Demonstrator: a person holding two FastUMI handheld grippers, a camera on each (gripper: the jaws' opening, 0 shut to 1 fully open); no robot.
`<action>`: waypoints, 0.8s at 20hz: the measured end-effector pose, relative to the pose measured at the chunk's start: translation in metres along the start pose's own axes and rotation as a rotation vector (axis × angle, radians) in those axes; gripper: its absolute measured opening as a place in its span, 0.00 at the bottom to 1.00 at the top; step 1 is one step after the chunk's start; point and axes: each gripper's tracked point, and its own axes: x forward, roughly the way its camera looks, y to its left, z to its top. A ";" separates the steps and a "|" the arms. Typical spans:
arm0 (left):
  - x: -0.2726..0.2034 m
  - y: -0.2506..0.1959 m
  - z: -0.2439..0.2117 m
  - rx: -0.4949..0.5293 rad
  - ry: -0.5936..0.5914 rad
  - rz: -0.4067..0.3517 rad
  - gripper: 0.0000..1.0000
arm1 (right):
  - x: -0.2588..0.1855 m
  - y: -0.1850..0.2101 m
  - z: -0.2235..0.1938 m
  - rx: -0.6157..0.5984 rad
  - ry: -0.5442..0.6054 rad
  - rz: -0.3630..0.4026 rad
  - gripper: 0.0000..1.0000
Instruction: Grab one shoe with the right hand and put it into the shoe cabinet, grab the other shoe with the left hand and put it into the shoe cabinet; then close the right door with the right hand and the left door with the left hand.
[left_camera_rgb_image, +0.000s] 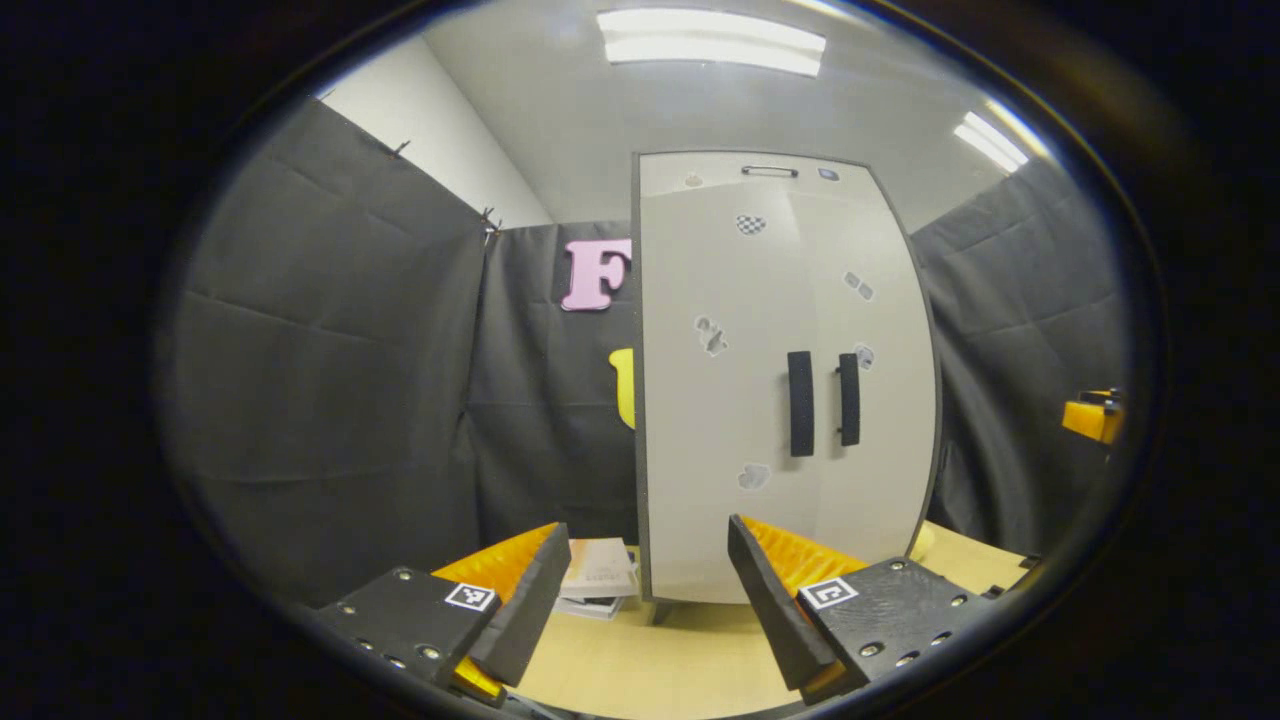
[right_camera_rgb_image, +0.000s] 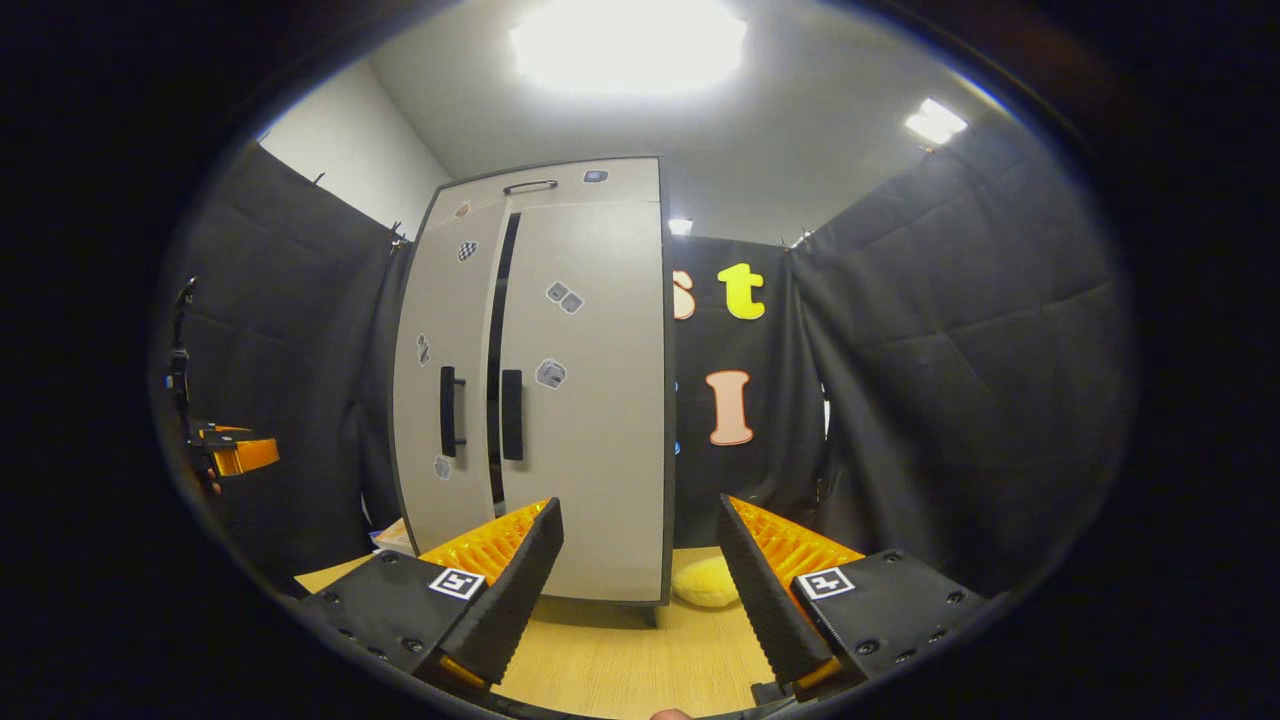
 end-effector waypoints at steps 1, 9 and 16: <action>-0.002 0.003 -0.001 0.002 0.002 0.005 0.94 | 0.000 -0.001 0.000 -0.007 0.001 -0.002 0.96; -0.011 0.016 0.005 0.017 0.001 0.030 0.94 | 0.002 -0.001 -0.001 0.002 0.000 -0.006 0.96; -0.009 0.012 0.007 0.023 -0.002 0.016 0.94 | 0.001 -0.004 0.000 0.003 -0.001 -0.018 0.96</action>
